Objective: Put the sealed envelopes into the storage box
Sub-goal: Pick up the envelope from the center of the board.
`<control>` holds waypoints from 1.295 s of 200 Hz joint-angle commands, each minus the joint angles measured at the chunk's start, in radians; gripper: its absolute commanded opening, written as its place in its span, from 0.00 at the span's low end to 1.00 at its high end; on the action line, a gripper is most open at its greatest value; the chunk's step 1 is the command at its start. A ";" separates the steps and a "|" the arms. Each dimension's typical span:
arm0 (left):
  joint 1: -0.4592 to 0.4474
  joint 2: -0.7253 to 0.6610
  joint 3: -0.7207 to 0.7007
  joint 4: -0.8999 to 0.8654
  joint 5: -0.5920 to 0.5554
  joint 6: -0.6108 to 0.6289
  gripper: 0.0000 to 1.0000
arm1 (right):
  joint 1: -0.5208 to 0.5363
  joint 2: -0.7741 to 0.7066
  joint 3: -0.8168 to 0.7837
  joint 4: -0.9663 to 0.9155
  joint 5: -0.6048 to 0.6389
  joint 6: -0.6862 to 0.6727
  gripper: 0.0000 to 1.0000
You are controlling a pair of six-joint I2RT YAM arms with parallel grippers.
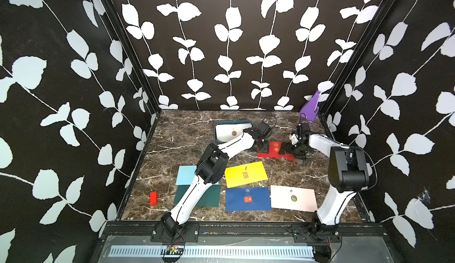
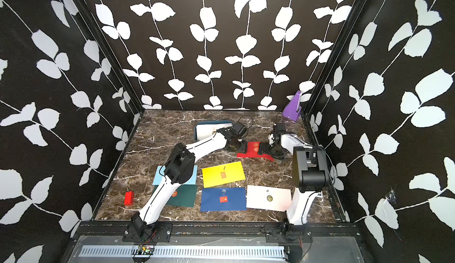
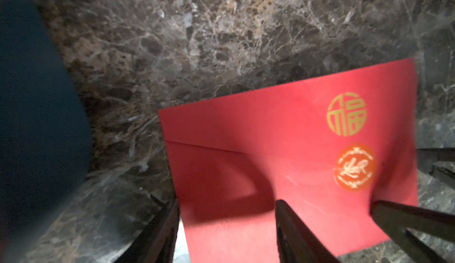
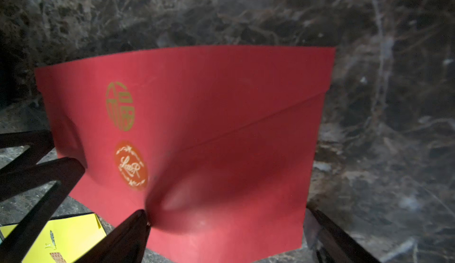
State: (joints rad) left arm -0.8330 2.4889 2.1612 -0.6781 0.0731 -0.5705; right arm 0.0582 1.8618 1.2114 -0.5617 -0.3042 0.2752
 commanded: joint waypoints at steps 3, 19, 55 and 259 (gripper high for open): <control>-0.007 0.045 0.000 -0.045 0.074 0.024 0.64 | 0.051 0.046 0.017 0.032 -0.111 0.003 0.99; -0.007 0.048 0.002 -0.046 0.088 0.032 0.63 | 0.063 0.045 0.020 0.032 -0.110 0.008 0.99; -0.009 0.052 0.004 -0.035 0.130 0.046 0.63 | 0.089 0.055 0.025 0.025 -0.093 0.007 0.99; 0.103 -0.005 0.255 -0.078 0.555 0.522 0.50 | 0.038 0.037 -0.030 -0.103 -0.090 -0.155 0.78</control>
State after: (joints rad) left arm -0.7418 2.4851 2.3917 -0.7300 0.5377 -0.1589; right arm 0.0906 1.8912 1.2346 -0.5640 -0.3580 0.1619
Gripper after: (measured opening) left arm 0.494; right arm 0.784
